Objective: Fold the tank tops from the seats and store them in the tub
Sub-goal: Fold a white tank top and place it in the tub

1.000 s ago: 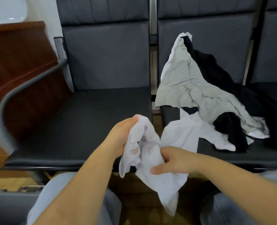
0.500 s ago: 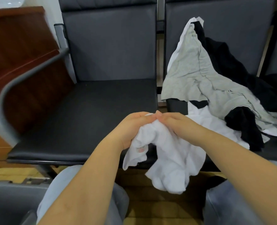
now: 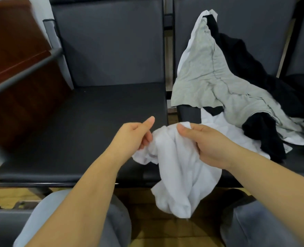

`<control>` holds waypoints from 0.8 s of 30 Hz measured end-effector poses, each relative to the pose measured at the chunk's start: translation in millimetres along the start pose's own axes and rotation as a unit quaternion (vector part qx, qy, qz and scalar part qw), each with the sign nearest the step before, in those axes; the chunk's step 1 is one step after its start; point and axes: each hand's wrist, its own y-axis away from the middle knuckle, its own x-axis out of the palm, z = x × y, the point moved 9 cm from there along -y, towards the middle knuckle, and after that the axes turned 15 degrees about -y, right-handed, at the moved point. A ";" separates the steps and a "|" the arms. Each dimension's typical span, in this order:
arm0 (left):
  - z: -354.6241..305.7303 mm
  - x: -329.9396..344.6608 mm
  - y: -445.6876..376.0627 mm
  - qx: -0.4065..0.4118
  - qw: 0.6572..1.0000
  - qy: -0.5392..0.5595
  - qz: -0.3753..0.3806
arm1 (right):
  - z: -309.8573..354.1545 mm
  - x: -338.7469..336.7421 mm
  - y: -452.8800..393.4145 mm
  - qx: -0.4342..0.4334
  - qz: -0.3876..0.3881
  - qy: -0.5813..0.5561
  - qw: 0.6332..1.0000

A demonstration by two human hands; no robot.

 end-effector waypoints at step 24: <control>-23.0 36.0 15.2 0.014 0.916 0.389 0.100 | -7.6 20.3 0.7 0.032 0.063 -0.010 0.997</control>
